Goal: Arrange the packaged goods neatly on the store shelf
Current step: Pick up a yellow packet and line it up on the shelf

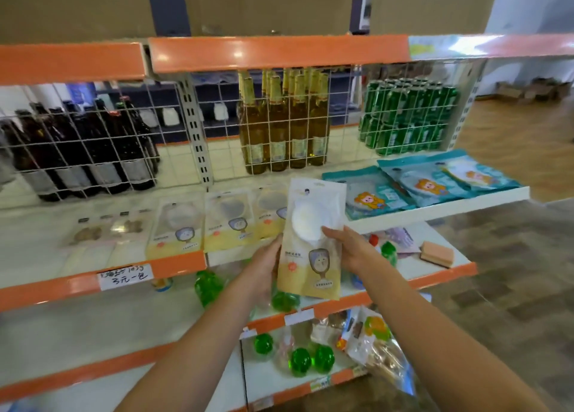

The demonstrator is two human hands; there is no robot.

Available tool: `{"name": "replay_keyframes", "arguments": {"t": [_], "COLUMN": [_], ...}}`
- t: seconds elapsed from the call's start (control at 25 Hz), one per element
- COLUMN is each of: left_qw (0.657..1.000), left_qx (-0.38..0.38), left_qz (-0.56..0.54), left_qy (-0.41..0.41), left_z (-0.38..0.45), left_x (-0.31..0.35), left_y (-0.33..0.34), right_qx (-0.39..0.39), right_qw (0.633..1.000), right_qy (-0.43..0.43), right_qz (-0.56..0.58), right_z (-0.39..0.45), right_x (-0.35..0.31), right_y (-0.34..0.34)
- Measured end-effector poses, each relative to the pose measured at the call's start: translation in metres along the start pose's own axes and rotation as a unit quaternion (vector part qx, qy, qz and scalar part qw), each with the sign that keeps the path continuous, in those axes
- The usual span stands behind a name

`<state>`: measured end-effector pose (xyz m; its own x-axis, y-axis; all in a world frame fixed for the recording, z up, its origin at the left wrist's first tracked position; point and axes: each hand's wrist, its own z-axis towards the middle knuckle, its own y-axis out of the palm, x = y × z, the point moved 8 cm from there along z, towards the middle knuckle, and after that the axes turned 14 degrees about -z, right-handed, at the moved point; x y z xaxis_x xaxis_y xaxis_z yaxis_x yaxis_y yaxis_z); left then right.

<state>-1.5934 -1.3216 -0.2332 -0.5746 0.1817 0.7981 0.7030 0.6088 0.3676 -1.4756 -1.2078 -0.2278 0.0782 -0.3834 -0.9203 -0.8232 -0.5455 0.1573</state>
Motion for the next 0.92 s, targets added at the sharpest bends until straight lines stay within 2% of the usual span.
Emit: {"name": "replay_keyframes", "arguments": {"t": [0.16, 0.28, 0.44, 0.56, 0.72, 0.92], "left_qw": [0.999, 0.995, 0.989, 0.986, 0.979, 0.966], "left_qx": [0.006, 0.049, 0.093, 0.107, 0.132, 0.176], "left_qz": [-0.014, 0.01, 0.036, 0.024, -0.01, 0.002], "left_qy": [0.029, 0.081, 0.109, 0.123, 0.157, 0.19], "left_z": [-0.008, -0.013, -0.024, -0.025, -0.023, -0.013], "left_x": [0.004, 0.015, 0.033, 0.05, 0.082, 0.122], "left_y": [-0.021, -0.046, -0.076, -0.096, -0.122, -0.146], "right_qx": [-0.036, -0.084, -0.141, -0.126, -0.128, -0.052], "right_qw": [0.999, 0.995, 0.989, 0.986, 0.965, 0.934], "right_qy": [0.018, 0.02, 0.019, 0.008, -0.038, -0.089], "right_qz": [-0.036, -0.045, -0.048, -0.106, -0.227, -0.341], "right_z": [0.005, 0.003, 0.001, 0.002, 0.008, 0.025], "right_x": [0.006, 0.007, 0.0, -0.012, -0.031, -0.052], "right_y": [0.03, 0.057, 0.088, 0.094, 0.097, 0.094]}}
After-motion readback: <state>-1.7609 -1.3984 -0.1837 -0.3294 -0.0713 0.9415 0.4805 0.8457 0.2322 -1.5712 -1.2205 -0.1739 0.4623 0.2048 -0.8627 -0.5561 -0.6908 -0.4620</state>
